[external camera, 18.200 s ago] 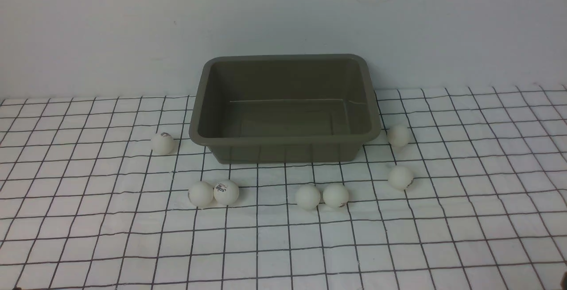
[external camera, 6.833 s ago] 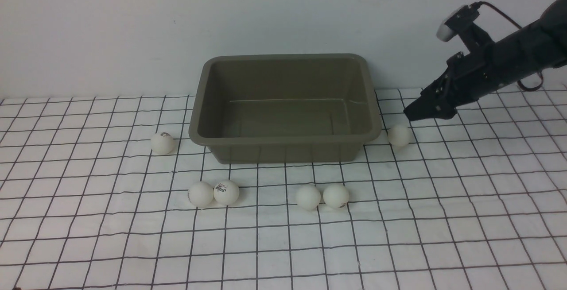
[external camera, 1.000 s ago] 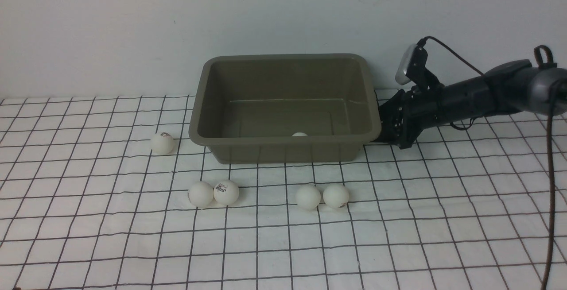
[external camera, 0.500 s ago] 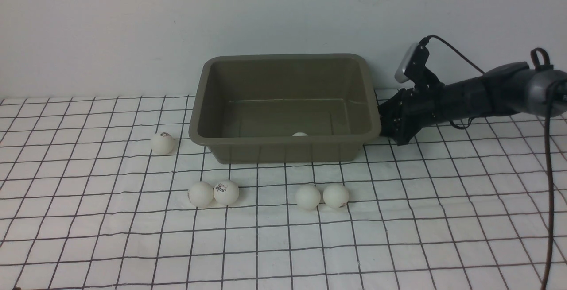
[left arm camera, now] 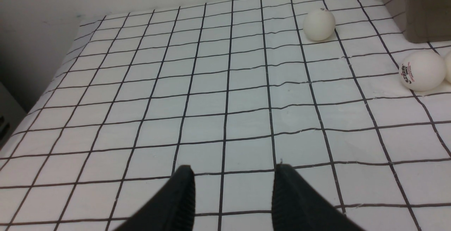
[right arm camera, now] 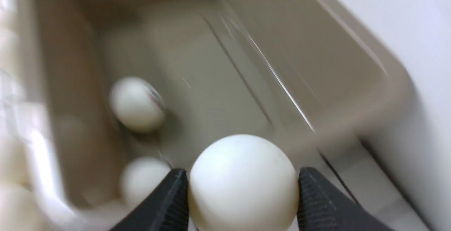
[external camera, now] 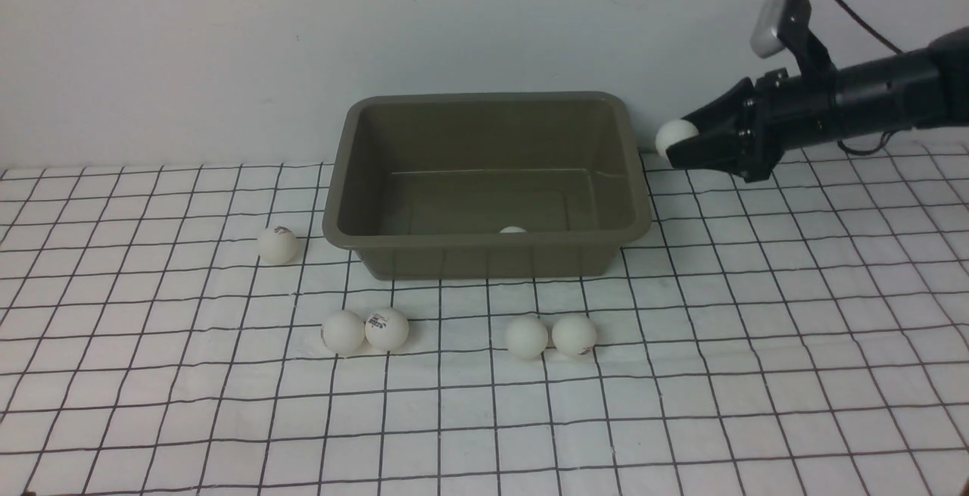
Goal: Put the table tennis balls into the box on the white checkered tablecloth.
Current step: 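Release the ping pong ball into the bin and lift the gripper away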
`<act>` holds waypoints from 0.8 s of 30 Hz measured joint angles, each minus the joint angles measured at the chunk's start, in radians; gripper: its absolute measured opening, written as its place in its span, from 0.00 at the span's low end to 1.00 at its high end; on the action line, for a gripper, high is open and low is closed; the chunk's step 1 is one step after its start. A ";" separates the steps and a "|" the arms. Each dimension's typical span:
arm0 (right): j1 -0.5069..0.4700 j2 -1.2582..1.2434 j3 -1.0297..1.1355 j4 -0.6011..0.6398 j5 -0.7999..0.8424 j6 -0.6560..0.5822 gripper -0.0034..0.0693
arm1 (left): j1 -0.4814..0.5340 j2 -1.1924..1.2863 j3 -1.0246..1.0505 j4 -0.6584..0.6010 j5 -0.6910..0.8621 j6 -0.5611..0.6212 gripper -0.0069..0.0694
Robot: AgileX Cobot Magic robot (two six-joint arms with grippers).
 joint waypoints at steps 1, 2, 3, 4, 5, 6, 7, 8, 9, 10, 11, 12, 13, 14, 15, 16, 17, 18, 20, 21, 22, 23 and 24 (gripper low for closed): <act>0.004 -0.003 0.000 0.000 0.002 0.003 0.54 | 0.000 0.000 0.000 0.000 0.000 0.000 0.46; 0.031 -0.017 0.000 0.000 0.010 0.015 0.54 | 0.000 0.000 0.000 0.000 0.000 0.000 0.46; 0.051 -0.024 -0.001 0.000 0.015 0.021 0.54 | 0.000 0.000 0.000 0.000 0.000 0.000 0.46; 0.071 -0.024 -0.002 -0.004 0.015 0.026 0.54 | 0.000 0.000 0.000 0.000 0.000 0.000 0.46; 0.091 -0.024 -0.002 -0.016 0.015 0.027 0.54 | 0.000 0.000 0.000 0.000 0.000 0.000 0.46; 0.091 -0.024 -0.002 -0.016 0.015 0.027 0.54 | 0.000 0.000 0.000 0.000 0.000 0.000 0.46; 0.122 -0.023 -0.002 -0.053 0.015 0.031 0.54 | 0.000 0.000 0.000 0.000 0.000 0.000 0.46; 0.133 -0.023 -0.002 -0.067 0.012 0.034 0.54 | 0.000 0.000 0.000 0.000 0.000 0.000 0.46; 0.156 -0.023 -0.002 -0.096 -0.003 0.046 0.54 | 0.000 0.000 0.000 0.000 0.000 0.000 0.46; 0.162 -0.023 -0.002 -0.103 -0.012 0.050 0.54 | 0.000 0.000 0.000 0.000 0.000 0.000 0.46; 0.174 -0.023 -0.002 -0.121 -0.027 0.057 0.54 | 0.000 0.000 0.000 0.000 0.000 0.000 0.46; 0.180 -0.023 -0.002 -0.133 -0.037 0.060 0.54 | 0.000 0.000 0.000 0.000 0.000 0.000 0.46; 0.185 -0.023 -0.002 -0.146 -0.047 0.063 0.54 | 0.000 0.000 0.000 0.000 0.000 0.000 0.46; 0.187 -0.023 -0.002 -0.156 -0.059 0.065 0.57 | 0.000 0.000 0.000 0.000 0.000 0.000 0.46; 0.187 -0.023 -0.002 -0.154 -0.064 0.066 0.60 | 0.000 0.000 0.000 0.000 0.000 0.000 0.46; 0.186 -0.023 -0.002 -0.133 -0.076 0.065 0.69 | 0.000 0.000 0.000 0.000 0.000 0.000 0.46; 0.185 -0.023 -0.002 -0.126 -0.080 0.064 0.71 | 0.000 0.000 0.000 0.000 0.000 0.000 0.46; 0.182 -0.023 -0.002 -0.108 -0.089 0.062 0.76 | 0.000 0.000 0.000 0.000 0.000 0.000 0.46; 0.169 -0.029 -0.002 -0.088 -0.093 0.060 0.84 | 0.000 0.000 0.000 0.000 0.000 0.000 0.46; 0.158 -0.040 -0.002 -0.089 -0.088 0.060 0.85 | 0.000 0.000 0.000 0.000 0.000 0.000 0.46; 0.139 -0.059 -0.002 -0.091 -0.080 0.065 0.86 | 0.000 0.000 0.000 0.000 0.000 0.000 0.46; 0.119 -0.083 -0.002 -0.094 -0.070 0.074 0.86 | 0.000 0.000 0.000 0.000 0.000 0.000 0.46; 0.087 -0.119 -0.001 -0.098 -0.059 0.088 0.85 | 0.000 0.000 0.000 0.000 0.000 0.000 0.46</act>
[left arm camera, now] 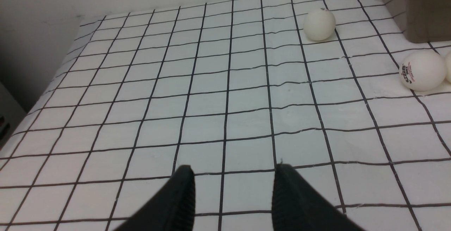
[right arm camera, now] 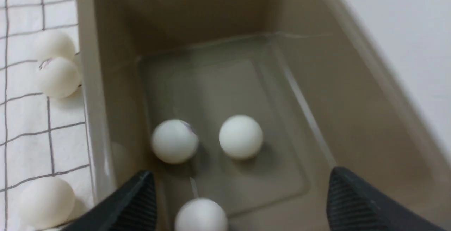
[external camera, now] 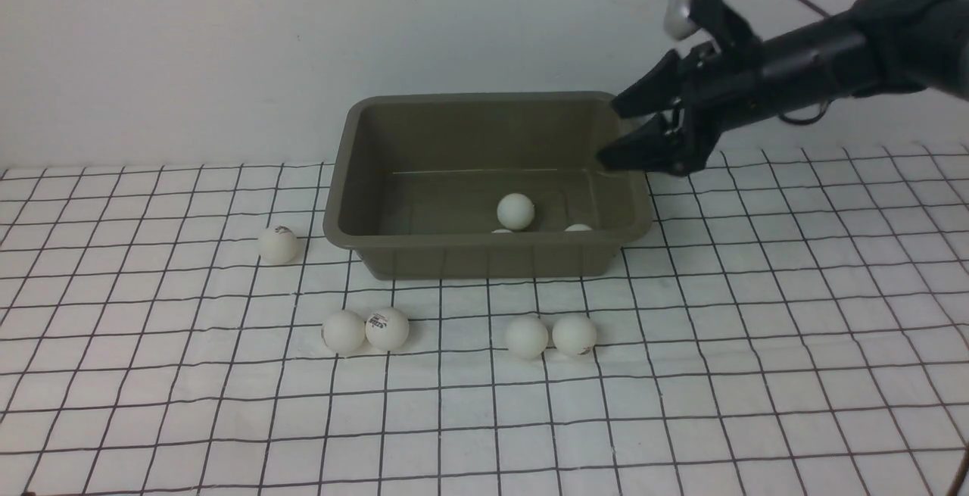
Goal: Put the table tennis balls into the box on the white checkered tablecloth.
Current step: 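Release the ping pong ball into the bin and lift the gripper away, then reach for and grasp a ping pong ball on the table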
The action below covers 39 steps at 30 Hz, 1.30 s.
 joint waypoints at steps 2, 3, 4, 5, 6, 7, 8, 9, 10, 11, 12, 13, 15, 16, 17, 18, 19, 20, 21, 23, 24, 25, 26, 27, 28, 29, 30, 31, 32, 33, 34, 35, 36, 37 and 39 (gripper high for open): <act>-0.082 -0.098 0.000 -0.012 0.007 0.031 0.83 | 0.000 0.000 0.000 0.000 0.000 0.000 0.46; -0.111 -0.130 0.000 -0.019 0.007 0.042 0.82 | 0.000 0.000 0.000 0.000 0.000 0.000 0.46; -0.147 -0.170 0.000 -0.027 0.006 0.052 0.81 | 0.000 0.000 0.000 0.000 0.000 0.000 0.46; -0.182 -0.207 0.000 -0.038 0.003 0.067 0.79 | 0.000 0.000 0.000 0.000 0.000 0.000 0.46; -0.223 -0.248 0.000 -0.060 -0.010 0.086 0.79 | 0.000 0.000 0.000 0.000 0.000 0.000 0.46; -0.255 -0.284 0.000 -0.086 -0.031 0.108 0.78 | 0.000 0.000 0.000 0.000 0.000 0.000 0.46; -0.303 -0.319 0.000 -0.138 -0.065 0.152 0.78 | 0.000 0.000 0.000 0.000 0.000 0.000 0.46; -0.338 -0.342 0.000 -0.179 -0.098 0.195 0.77 | 0.000 0.000 0.000 0.000 0.000 0.000 0.46; -0.360 -0.354 0.000 -0.204 -0.125 0.230 0.77 | 0.000 0.000 0.000 0.000 0.000 0.000 0.46; -0.385 -0.366 0.000 -0.230 -0.148 0.276 0.77 | 0.000 0.000 0.000 0.000 0.000 0.000 0.46; -0.408 -0.376 0.000 -0.250 -0.164 0.325 0.77 | 0.000 0.000 0.000 0.000 0.000 0.000 0.46; -0.432 -0.385 0.000 -0.273 -0.172 0.384 0.77 | 0.000 0.000 0.000 0.000 0.000 0.000 0.46; -0.454 -0.401 0.000 -0.303 -0.167 0.482 0.77 | 0.000 0.000 0.000 0.000 0.000 0.000 0.46; -0.458 -0.414 0.000 -0.310 -0.151 0.526 0.77 | 0.000 0.000 0.000 0.000 0.000 0.000 0.46; -0.458 -0.422 0.000 -0.310 -0.130 0.551 0.77 | 0.000 0.000 0.000 0.000 0.000 0.000 0.46; -0.452 -0.437 0.000 -0.307 -0.100 0.569 0.77 | 0.000 0.000 0.000 0.000 0.000 0.000 0.46; -0.446 -0.451 0.000 -0.304 -0.073 0.580 0.77 | 0.000 0.000 0.000 0.000 0.000 0.000 0.46; -0.438 -0.463 0.000 -0.299 -0.052 0.589 0.77 | 0.000 0.000 0.000 0.000 0.000 0.000 0.46; -0.425 -0.482 0.000 -0.295 -0.020 0.597 0.77 | 0.000 0.000 0.000 0.000 0.000 0.000 0.46; -0.402 -0.515 0.000 -0.286 0.036 0.607 0.77 | 0.000 0.000 0.000 0.000 0.000 0.000 0.46; -0.391 -0.527 0.000 -0.283 0.061 0.613 0.77 | 0.000 0.000 0.000 0.000 0.000 0.000 0.46; -0.374 -0.541 0.000 -0.281 0.091 0.618 0.77 | 0.000 0.000 0.000 0.000 0.000 0.000 0.46; -0.352 -0.553 0.000 -0.281 0.113 0.621 0.77 | 0.000 0.000 0.000 0.000 0.000 0.000 0.46; -0.327 -0.560 0.000 -0.283 0.124 0.631 0.77 | 0.000 0.000 0.000 0.000 0.000 0.000 0.46; -0.302 -0.563 0.002 -0.292 0.127 0.645 0.77 | 0.000 0.000 0.000 0.000 0.000 0.000 0.46; -0.275 -0.566 0.010 -0.309 0.127 0.660 0.77 | 0.000 0.000 0.000 0.000 0.000 0.000 0.46; -0.250 -0.568 0.021 -0.328 0.127 0.672 0.77 | 0.000 0.000 0.000 0.000 0.000 0.000 0.46; -0.206 -0.568 0.044 -0.362 0.127 0.695 0.77 | 0.000 0.000 0.000 0.000 0.000 0.000 0.46; -0.174 -0.568 0.069 -0.398 0.127 0.725 0.77 | 0.000 0.000 0.000 0.000 0.000 0.000 0.46; -0.142 -0.568 0.099 -0.430 0.127 0.752 0.77 | 0.000 0.000 0.000 0.000 0.000 0.000 0.46; -0.118 -0.568 0.133 -0.456 0.127 0.772 0.77 | 0.000 0.000 0.000 0.000 0.000 0.000 0.46; -0.099 -0.568 0.155 -0.474 0.127 0.785 0.77 | 0.000 0.000 0.000 0.000 0.000 0.000 0.46; -0.065 -0.568 0.202 -0.504 0.127 0.804 0.77 | 0.000 0.000 0.000 0.000 0.000 0.000 0.46; -0.039 -0.568 0.236 -0.524 0.122 0.816 0.77 | 0.000 0.000 0.000 0.000 0.000 0.000 0.46; 0.010 -0.575 0.344 -0.545 0.075 0.832 0.77 | 0.000 0.000 0.000 0.000 0.000 0.000 0.46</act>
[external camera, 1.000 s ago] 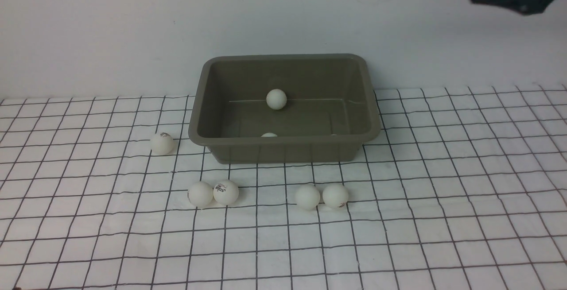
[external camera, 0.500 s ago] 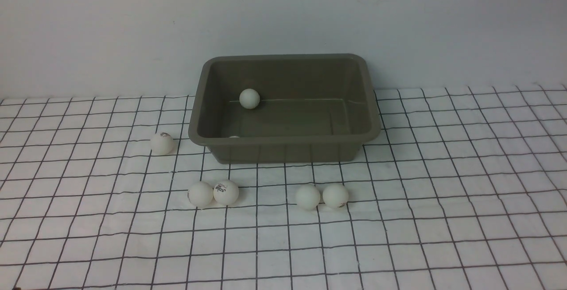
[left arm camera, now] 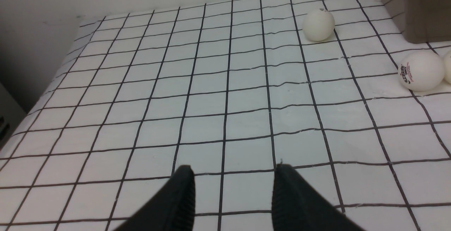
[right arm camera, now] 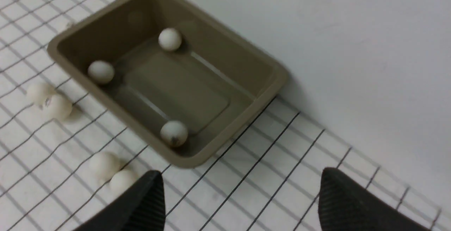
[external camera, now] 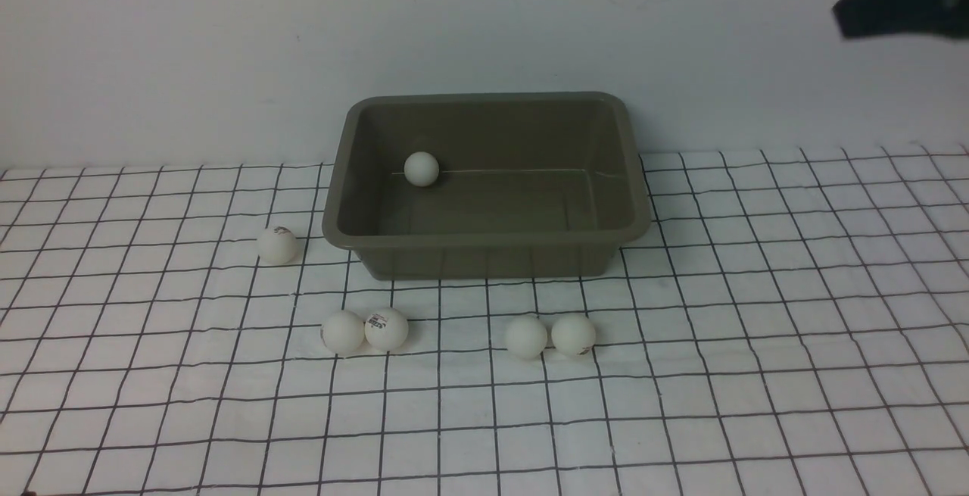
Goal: Put the table tennis balls into the box on the white checkered tablecloth.
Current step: 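Reach for and grasp a ping pong ball on the table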
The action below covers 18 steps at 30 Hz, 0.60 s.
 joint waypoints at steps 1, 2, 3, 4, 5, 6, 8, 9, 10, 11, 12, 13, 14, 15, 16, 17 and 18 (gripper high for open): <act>0.022 -0.007 0.052 -0.002 -0.054 0.002 0.77 | 0.000 0.000 0.000 0.000 0.000 0.000 0.46; 0.048 -0.018 0.116 -0.002 -0.107 0.005 0.77 | 0.000 0.000 0.000 0.000 0.000 0.000 0.46; 0.077 -0.033 0.170 -0.002 -0.177 0.005 0.77 | 0.000 0.000 0.000 0.000 0.000 0.000 0.46; 0.097 -0.044 0.234 0.001 -0.249 0.005 0.77 | 0.000 0.000 0.000 0.000 0.000 0.000 0.46; 0.117 -0.054 0.285 0.006 -0.310 0.006 0.77 | 0.000 0.000 0.000 0.000 0.000 0.000 0.46; 0.139 -0.060 0.334 0.018 -0.369 0.005 0.77 | 0.000 0.000 0.000 0.000 0.000 0.000 0.46; 0.184 -0.065 0.411 0.040 -0.471 0.005 0.77 | 0.000 0.000 0.000 0.000 0.000 0.000 0.46; 0.211 -0.065 0.445 0.053 -0.524 0.005 0.77 | 0.000 0.000 0.000 0.000 0.000 0.000 0.46; 0.245 -0.065 0.480 0.064 -0.582 0.005 0.77 | 0.000 0.000 0.000 0.000 0.000 0.000 0.46; 0.274 -0.065 0.502 0.074 -0.622 0.007 0.77 | 0.000 0.000 0.000 0.000 0.000 0.000 0.46; 0.301 -0.063 0.516 0.081 -0.657 0.013 0.77 | 0.000 0.000 0.000 0.000 0.000 0.000 0.46; 0.326 -0.060 0.525 0.088 -0.687 0.026 0.77 | 0.000 0.000 0.000 0.000 0.000 0.000 0.46; 0.352 -0.055 0.528 0.103 -0.723 0.042 0.77 | 0.000 0.000 0.000 0.000 0.000 0.000 0.46; 0.370 -0.048 0.528 0.114 -0.750 0.055 0.77 | 0.000 0.000 0.000 0.000 0.000 0.000 0.46; 0.386 -0.037 0.528 0.130 -0.782 0.063 0.77 | 0.000 0.000 0.000 0.000 0.000 0.000 0.46; 0.394 -0.023 0.528 0.139 -0.807 0.070 0.77 | 0.000 0.000 0.000 0.000 0.000 0.000 0.46; 0.398 -0.007 0.528 0.149 -0.819 0.075 0.77 | 0.000 0.000 0.000 0.000 0.000 0.000 0.46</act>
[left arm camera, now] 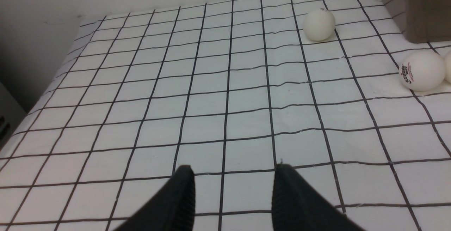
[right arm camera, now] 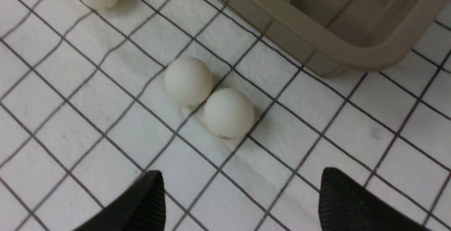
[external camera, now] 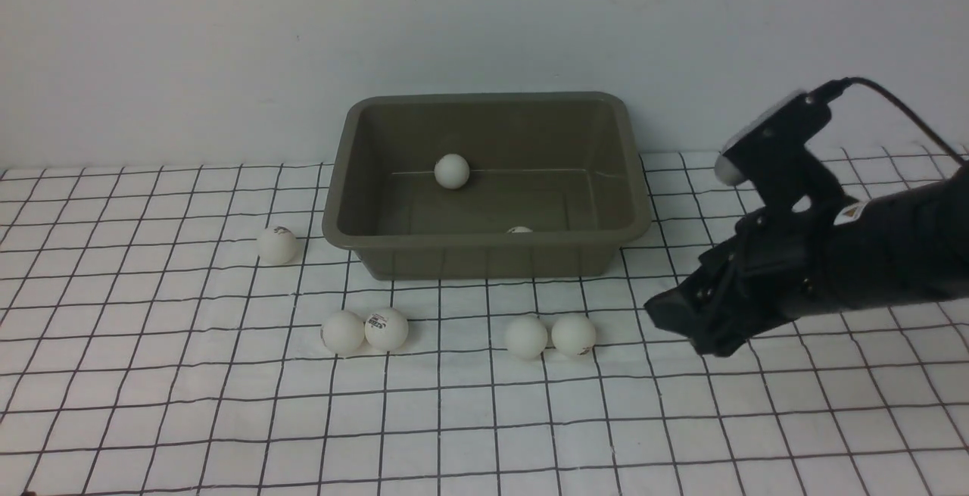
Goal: Put the table tennis balls into the box on the white checkered tablecloth.
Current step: 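Reach for and grasp a ping pong ball on the table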
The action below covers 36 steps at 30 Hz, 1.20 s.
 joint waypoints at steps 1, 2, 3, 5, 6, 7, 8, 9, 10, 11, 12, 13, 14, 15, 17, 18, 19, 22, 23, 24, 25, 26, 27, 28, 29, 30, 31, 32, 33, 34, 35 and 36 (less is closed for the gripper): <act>0.000 0.007 0.000 0.007 -0.009 0.001 0.77 | 0.000 0.000 0.000 0.000 0.000 0.000 0.46; 0.000 0.018 0.000 0.012 -0.015 0.002 0.77 | 0.000 0.000 0.000 0.000 0.000 0.000 0.46; 0.000 0.037 0.000 0.019 -0.029 0.005 0.77 | 0.000 0.000 0.000 0.000 0.000 0.000 0.46; 0.000 0.061 0.000 0.034 -0.048 0.005 0.77 | 0.000 0.000 0.000 0.000 0.000 0.000 0.46; 0.000 0.077 0.000 0.040 -0.057 0.005 0.77 | 0.000 0.000 0.000 0.000 0.000 0.000 0.46; 0.000 0.081 0.000 0.045 -0.063 0.005 0.77 | 0.000 0.000 0.000 0.000 0.000 0.000 0.46; 0.000 0.097 0.000 0.057 -0.076 0.005 0.77 | 0.000 0.000 0.000 0.000 0.000 0.000 0.46; 0.000 0.109 0.000 0.067 -0.086 0.005 0.77 | 0.000 0.000 0.000 0.000 0.000 0.000 0.46; 0.000 0.116 0.000 0.074 -0.093 0.005 0.77 | 0.000 0.000 0.000 0.000 0.000 0.000 0.46; 0.000 0.130 0.000 0.090 -0.109 0.005 0.77 | 0.000 0.000 0.000 0.000 0.000 0.000 0.46; 0.000 0.140 0.000 0.102 -0.122 0.005 0.77 | 0.000 0.000 0.000 0.000 0.000 0.000 0.46; 0.000 0.146 0.000 0.112 -0.130 0.005 0.77 | 0.000 0.000 0.000 0.000 0.000 0.000 0.46; 0.000 0.159 0.000 0.133 -0.146 0.005 0.77 | 0.000 0.000 0.000 0.000 0.000 0.000 0.46; 0.000 0.165 0.000 0.143 -0.153 0.005 0.77 | 0.000 0.000 0.000 0.000 0.000 0.000 0.46; 0.000 0.192 0.000 0.199 -0.180 0.005 0.77 | 0.000 0.000 0.000 0.000 0.000 0.000 0.46; 0.000 0.200 0.000 0.215 -0.183 0.005 0.77 | 0.000 0.000 0.000 0.000 0.000 0.000 0.46; 0.000 0.208 0.000 0.235 -0.185 0.005 0.78 | 0.000 0.000 0.000 0.000 0.000 0.000 0.46; 0.000 0.226 0.000 0.278 -0.183 -0.001 0.78 | 0.000 0.000 0.000 0.000 0.000 0.000 0.46; 0.000 0.230 0.000 0.301 -0.179 -0.008 0.78 | 0.000 0.000 0.000 0.000 0.000 0.000 0.46; 0.000 0.233 0.000 0.328 -0.170 -0.016 0.78 | 0.000 0.000 0.000 0.000 0.000 0.000 0.46; 0.000 0.233 0.000 0.348 -0.163 -0.023 0.78 | 0.000 0.000 0.000 0.000 0.000 0.000 0.46; 0.000 0.233 0.000 0.379 -0.158 -0.031 0.78 | 0.000 0.000 0.000 0.000 0.000 0.000 0.46; 0.000 0.233 0.000 0.398 -0.157 -0.039 0.78 | 0.000 0.000 0.000 0.000 0.000 0.000 0.46; 0.000 0.233 0.000 0.417 -0.157 -0.049 0.78 | 0.000 0.000 0.000 0.000 0.000 0.000 0.46; 0.000 0.233 0.000 0.449 -0.156 -0.062 0.78 | 0.000 0.000 0.000 0.000 0.000 0.000 0.46; 0.000 0.233 0.000 0.473 -0.156 -0.071 0.78 | 0.000 0.000 0.000 0.000 0.000 0.000 0.46; 0.000 0.233 0.000 0.509 -0.153 -0.085 0.78 | 0.000 0.000 0.000 0.000 0.000 0.000 0.46; 0.000 0.233 0.000 0.546 -0.147 -0.106 0.78 | 0.000 0.000 0.000 0.000 0.000 0.000 0.46; 0.000 0.233 0.000 0.580 -0.143 -0.125 0.78 | 0.000 0.000 0.000 0.000 0.000 0.000 0.46; 0.000 0.233 0.000 0.616 -0.138 -0.147 0.78 | 0.000 0.000 0.000 0.000 0.000 0.000 0.46; 0.000 0.233 0.000 0.646 -0.131 -0.167 0.78 | 0.000 0.000 0.000 0.000 0.000 0.000 0.46; 0.000 0.233 0.000 0.687 -0.124 -0.195 0.78 | 0.000 0.000 0.000 0.000 0.000 0.000 0.46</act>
